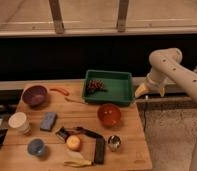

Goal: Place sponge in plastic cup

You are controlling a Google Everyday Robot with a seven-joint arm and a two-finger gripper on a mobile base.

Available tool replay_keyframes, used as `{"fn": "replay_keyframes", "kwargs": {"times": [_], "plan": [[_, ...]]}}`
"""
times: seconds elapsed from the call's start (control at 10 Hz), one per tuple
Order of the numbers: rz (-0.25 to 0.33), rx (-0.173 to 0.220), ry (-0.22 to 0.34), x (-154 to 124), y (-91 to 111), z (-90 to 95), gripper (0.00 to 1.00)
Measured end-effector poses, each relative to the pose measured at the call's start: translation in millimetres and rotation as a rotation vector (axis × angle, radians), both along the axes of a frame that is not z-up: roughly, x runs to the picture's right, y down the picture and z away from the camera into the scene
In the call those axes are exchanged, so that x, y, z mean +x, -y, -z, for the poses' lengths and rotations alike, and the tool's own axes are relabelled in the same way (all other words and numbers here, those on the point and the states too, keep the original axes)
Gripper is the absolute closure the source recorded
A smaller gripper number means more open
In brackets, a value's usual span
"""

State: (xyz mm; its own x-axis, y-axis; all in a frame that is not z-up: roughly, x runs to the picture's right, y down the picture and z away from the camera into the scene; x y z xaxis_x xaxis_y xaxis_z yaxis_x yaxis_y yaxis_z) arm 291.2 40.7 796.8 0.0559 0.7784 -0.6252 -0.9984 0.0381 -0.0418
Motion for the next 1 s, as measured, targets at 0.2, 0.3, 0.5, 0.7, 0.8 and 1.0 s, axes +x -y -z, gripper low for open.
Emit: {"fn": "replay_keyframes", "kwargs": {"times": [0.2, 0.3, 0.5, 0.7, 0.8, 1.0], "plan": [[0.000, 0.000, 0.000, 0, 0, 0.2, 0.20], [0.001, 0.004, 0.004, -1, 0, 1.4, 0.20], [0.037, 0.027, 0.047, -15, 2, 8.1, 0.20], [0.069, 0.061, 0.102, -50, 12, 8.1, 0.20], [0.091, 0.079, 0.126, -73, 19, 7.4, 0.20], [0.143, 0.114, 0.171, -124, 30, 5.6, 0.20]]}}
